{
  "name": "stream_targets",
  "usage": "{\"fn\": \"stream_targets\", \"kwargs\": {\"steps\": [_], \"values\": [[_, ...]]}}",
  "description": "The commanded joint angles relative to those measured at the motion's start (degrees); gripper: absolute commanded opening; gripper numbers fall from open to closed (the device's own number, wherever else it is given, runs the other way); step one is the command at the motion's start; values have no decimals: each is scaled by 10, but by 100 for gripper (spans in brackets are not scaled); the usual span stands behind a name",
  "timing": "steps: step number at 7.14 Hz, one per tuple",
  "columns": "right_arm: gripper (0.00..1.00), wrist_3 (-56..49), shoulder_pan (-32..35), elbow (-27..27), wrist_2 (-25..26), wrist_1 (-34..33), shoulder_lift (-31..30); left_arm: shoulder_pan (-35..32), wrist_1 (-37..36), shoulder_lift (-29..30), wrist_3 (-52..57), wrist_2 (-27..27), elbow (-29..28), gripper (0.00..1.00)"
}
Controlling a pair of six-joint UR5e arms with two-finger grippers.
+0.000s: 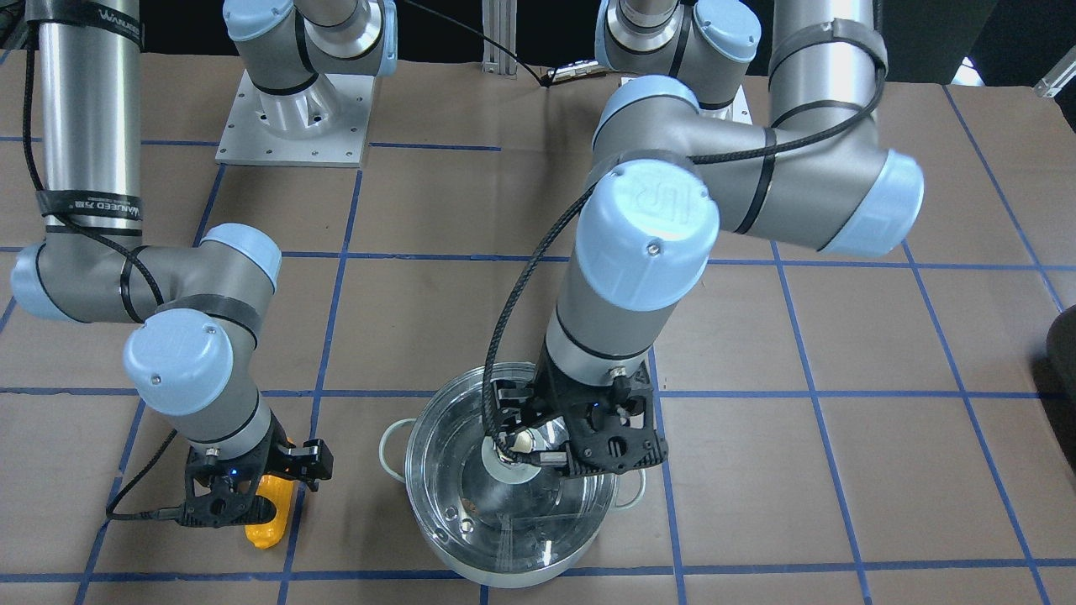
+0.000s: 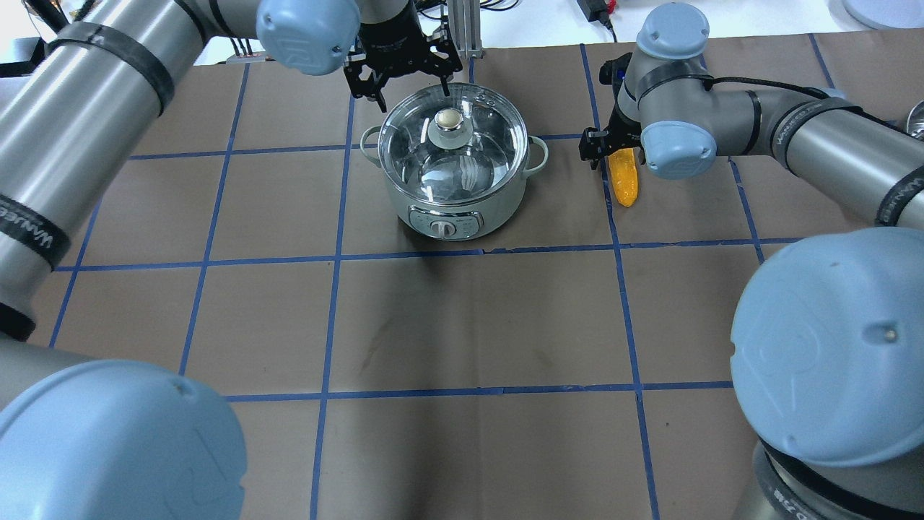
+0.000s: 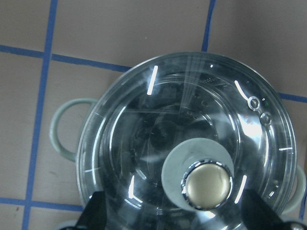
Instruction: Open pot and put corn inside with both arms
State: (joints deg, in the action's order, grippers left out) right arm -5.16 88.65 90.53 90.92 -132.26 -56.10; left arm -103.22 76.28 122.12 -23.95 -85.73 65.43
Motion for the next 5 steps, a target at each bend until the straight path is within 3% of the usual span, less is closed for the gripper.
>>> {"fn": "stream_targets", "kwargs": {"steps": [1,2,3,4,5], "values": [[86,-12,-15,1,-6,-22,20,-20,-43,36,-32,1,-3,100],[75,-11,-15,2,-7,-23,20,-20,-43,37,-31,0,-1,100],[44,-10,-15,1,-7,-22,20,-20,-43,37,-26,-1,3,100],[21,-9,-16,1,-7,-21,20,-20,-40,37,-26,-1,3,99],[9,-8,-16,1,-7,-19,18,-20,-37,36,-26,-2,1,68]]}}
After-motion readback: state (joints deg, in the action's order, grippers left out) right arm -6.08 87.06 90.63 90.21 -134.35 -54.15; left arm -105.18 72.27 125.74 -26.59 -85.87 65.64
